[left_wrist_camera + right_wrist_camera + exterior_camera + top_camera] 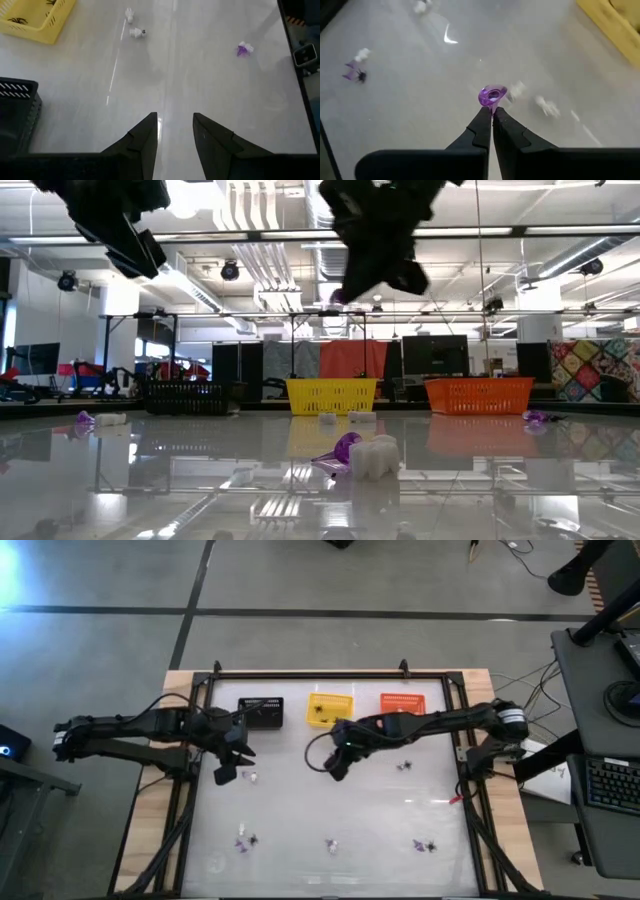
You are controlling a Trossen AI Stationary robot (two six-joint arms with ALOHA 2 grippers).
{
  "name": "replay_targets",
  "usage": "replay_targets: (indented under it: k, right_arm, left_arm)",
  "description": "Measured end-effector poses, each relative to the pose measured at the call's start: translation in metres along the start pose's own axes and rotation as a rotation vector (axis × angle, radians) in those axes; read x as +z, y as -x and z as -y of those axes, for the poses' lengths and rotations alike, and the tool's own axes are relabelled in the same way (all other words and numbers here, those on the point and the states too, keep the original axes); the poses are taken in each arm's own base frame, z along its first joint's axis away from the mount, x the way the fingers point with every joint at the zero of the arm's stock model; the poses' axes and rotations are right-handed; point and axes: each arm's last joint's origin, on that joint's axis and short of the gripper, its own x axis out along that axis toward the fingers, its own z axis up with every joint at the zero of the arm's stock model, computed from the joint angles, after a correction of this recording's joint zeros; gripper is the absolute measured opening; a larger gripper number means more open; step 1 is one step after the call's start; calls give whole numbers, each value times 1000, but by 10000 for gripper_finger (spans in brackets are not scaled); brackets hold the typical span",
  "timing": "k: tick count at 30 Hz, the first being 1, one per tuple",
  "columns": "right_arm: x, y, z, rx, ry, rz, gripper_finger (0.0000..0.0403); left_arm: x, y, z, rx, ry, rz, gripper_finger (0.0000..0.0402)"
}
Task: Sort Halloween decoration
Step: Put the violet hat toy into the black bin
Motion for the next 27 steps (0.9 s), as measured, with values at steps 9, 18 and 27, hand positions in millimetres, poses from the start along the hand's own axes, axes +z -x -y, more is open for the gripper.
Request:
replay_targets:
  k: [9, 18, 27]
  right_arm:
    - [60, -14, -12, 25, 109, 106, 8]
    - [114, -29, -4, 68, 182, 178, 8]
    - [156, -57, 14, 116, 192, 205, 9]
  left_arm:
    - [-6, -6, -20, 64, 68, 141, 107]
    - [1, 1, -56, 230, 146, 259, 107]
    - [-8, 5, -87, 299, 242, 240, 107]
